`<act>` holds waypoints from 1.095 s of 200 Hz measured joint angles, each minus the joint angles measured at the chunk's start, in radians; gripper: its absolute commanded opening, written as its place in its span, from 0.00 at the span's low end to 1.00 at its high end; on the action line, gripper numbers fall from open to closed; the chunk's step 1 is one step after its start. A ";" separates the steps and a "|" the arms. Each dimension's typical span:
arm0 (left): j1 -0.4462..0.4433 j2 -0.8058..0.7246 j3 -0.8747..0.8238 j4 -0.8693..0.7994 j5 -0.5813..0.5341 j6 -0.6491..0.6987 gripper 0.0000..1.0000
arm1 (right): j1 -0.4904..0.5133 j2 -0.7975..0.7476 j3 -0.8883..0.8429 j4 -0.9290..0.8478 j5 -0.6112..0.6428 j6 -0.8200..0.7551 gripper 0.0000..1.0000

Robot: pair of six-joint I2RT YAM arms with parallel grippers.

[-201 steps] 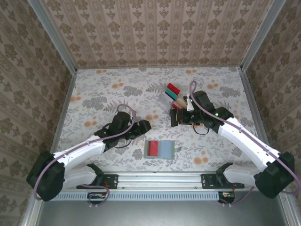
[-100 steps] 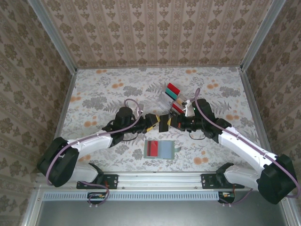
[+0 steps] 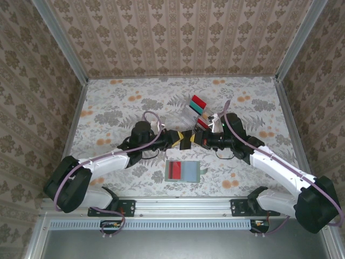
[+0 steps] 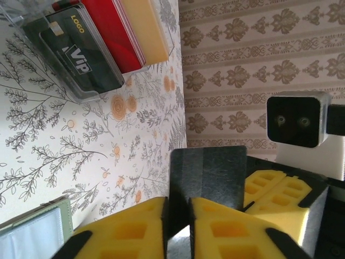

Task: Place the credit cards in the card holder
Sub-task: Insert the credit card into the card slot.

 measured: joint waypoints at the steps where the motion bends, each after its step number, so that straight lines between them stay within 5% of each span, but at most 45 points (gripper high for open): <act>1: 0.001 0.000 0.000 0.000 0.000 0.000 0.13 | 0.000 0.000 0.000 0.000 0.000 0.000 0.03; 57: 0.005 -0.010 0.000 0.016 0.002 0.002 0.00 | -0.005 0.032 -0.024 -0.014 0.023 0.000 0.06; 109: 0.000 -0.043 -0.003 -0.032 -0.010 0.027 0.00 | 0.005 0.038 -0.025 -0.035 0.049 -0.002 0.21; 160: -0.095 -0.163 -0.056 -0.247 -0.190 0.123 0.00 | 0.130 0.034 -0.061 -0.158 0.203 -0.020 0.21; 219: -0.254 -0.197 -0.202 -0.293 -0.408 0.129 0.00 | 0.256 0.092 -0.150 -0.165 0.344 0.002 0.17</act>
